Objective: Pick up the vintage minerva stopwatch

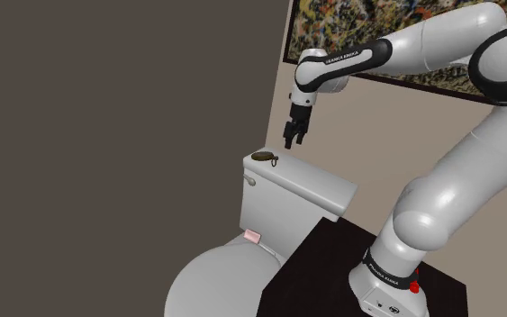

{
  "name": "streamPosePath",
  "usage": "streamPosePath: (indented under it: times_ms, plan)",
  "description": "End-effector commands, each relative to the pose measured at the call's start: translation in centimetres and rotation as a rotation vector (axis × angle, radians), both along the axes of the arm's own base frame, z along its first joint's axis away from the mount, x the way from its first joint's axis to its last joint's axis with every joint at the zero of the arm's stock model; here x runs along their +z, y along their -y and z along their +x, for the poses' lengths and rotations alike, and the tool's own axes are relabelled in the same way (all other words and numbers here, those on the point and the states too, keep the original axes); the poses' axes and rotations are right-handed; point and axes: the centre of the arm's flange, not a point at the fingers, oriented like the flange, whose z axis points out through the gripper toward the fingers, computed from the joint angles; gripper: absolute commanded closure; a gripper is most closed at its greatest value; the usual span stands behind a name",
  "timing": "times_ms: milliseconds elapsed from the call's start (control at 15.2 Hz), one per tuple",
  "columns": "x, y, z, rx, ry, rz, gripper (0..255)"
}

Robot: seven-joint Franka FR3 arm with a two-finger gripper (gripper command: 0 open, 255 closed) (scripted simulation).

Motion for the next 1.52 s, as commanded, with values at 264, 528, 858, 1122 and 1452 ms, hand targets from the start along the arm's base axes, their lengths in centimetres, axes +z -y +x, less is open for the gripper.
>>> streamPosePath:
  times_ms: [264, 528, 858, 1122, 1452]
  plan:
    - [-4.5, 4.6, 5.2, -0.004, 0.006, -0.008, 0]
    - [-7.4, 7.5, 8.4, -0.007, 0.009, -0.013, 0]
    - [-10.3, 9.9, 11.2, -0.009, 0.012, -0.017, 0]
    - [-12.4, 9.9, 11.2, -0.009, 0.012, -0.017, 0]
    - [-13.8, 9.9, 11.2, -0.009, 0.012, -0.017, 255]
